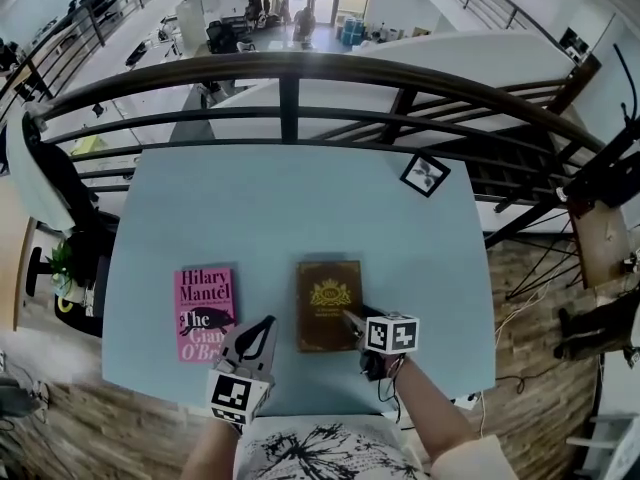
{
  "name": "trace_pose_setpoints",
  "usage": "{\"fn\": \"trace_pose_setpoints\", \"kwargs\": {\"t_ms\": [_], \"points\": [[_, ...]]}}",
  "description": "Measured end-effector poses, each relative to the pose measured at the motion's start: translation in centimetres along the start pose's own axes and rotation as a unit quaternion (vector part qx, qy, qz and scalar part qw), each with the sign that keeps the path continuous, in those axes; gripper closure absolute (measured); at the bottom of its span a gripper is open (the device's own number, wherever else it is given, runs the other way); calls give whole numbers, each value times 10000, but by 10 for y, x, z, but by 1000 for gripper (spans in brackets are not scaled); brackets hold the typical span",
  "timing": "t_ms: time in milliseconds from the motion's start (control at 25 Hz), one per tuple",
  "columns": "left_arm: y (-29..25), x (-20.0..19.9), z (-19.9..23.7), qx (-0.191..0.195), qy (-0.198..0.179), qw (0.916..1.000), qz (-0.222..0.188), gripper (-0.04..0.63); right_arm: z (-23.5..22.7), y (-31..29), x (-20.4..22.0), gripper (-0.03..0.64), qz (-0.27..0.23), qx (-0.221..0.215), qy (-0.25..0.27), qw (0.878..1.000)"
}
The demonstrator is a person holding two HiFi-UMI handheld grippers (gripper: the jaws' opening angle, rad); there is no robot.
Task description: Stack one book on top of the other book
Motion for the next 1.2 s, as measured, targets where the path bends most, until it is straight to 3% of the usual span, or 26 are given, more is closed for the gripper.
{"fn": "trace_pose_setpoints", "kwargs": {"t_ms": [80,160,320,520,560,600,640,880,1200], "points": [[-4,7,1,-53,172,9997,146,584,-2,0,1,417,-33,8,-10,10000],[-13,19,0,-66,457,9975,539,584,-2,-1,1,418,-55,-22,-28,10000],[-32,46,-6,142,848,9869,1363,583,-3,-2,1,416,-13,-34,-2,10000],[-53,82,-16,245,1313,9617,2394,579,-5,-3,2,411,-86,-74,-34,9999],[-57,88,-19,324,1501,9559,2505,524,-5,-3,2,411,-117,-102,-67,9999],[-61,92,-22,384,1722,9505,2559,417,-5,-3,2,410,-148,-128,-101,9998],[-65,96,-23,385,1959,9455,2573,397,-5,-3,3,410,-176,-152,-131,9996],[-78,127,-22,201,3012,9154,2663,364,-6,-4,4,407,-194,-176,-127,9996],[-91,148,-34,303,3713,8889,2667,360,-7,-4,4,402,-161,-343,-250,9990]]}}
Point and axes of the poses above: the fingertips, and each gripper's own axes: y backward along the fingers, z to its left, x out of its underside, the point moved 3 cm from there along y, backward along the fingers, and after that the axes turned 3 degrees about -z, right-handed, at the moved point
